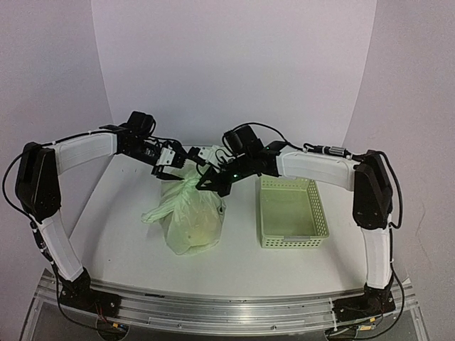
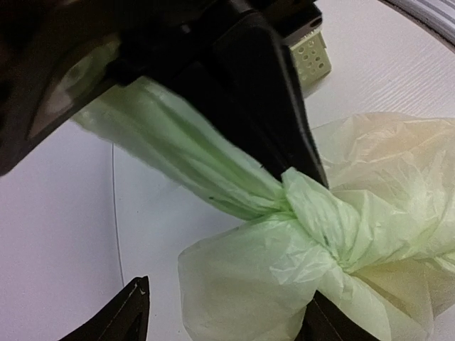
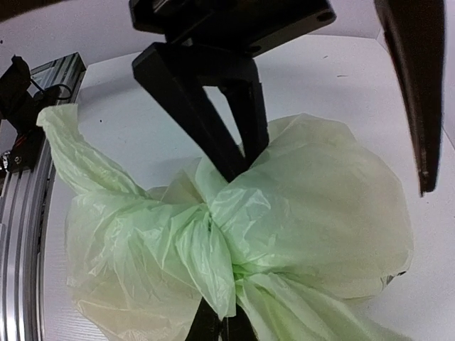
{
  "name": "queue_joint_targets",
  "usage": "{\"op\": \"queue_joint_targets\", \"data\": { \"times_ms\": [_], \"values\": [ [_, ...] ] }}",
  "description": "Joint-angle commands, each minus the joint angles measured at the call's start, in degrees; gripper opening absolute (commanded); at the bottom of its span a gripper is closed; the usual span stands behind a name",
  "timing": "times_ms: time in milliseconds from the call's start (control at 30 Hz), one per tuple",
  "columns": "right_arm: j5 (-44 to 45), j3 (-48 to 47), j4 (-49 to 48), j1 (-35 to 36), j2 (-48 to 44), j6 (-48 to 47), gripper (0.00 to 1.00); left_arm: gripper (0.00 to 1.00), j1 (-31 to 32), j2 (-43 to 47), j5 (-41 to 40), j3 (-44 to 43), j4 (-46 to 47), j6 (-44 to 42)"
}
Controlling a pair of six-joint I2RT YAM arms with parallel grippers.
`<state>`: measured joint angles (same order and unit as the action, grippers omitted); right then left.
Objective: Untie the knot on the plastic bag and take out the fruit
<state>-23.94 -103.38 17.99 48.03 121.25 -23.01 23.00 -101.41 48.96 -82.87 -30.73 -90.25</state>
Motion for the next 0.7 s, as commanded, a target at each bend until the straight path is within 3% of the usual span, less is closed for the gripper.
{"op": "queue_joint_targets", "data": {
  "times_ms": [0, 200, 467, 667],
  "values": [
    [-4.3, -2.1, -6.8, -1.3, 1.1, 0.8, 0.0, 0.66, 0.4, 2.5, -0.1, 2.4, -6.4, -9.5],
    [-3.9, -2.6, -7.7, -1.8, 1.7, 1.1, 0.0, 0.56, 0.4, 2.2, 1.0, 3.1, -5.9, -7.5],
    [-3.8, -0.9, -8.6, -2.0, 0.7, 1.5, 0.0, 0.02, 0.5, 2.2, -2.3, 5.4, 3.5, 1.3],
    [-0.5, 10.6, -13.8, -5.3, -6.3, 5.5, 0.0, 0.0, -1.7, 3.1, -6.7, 3.7, 4.4, 8.0]
  ]
}}
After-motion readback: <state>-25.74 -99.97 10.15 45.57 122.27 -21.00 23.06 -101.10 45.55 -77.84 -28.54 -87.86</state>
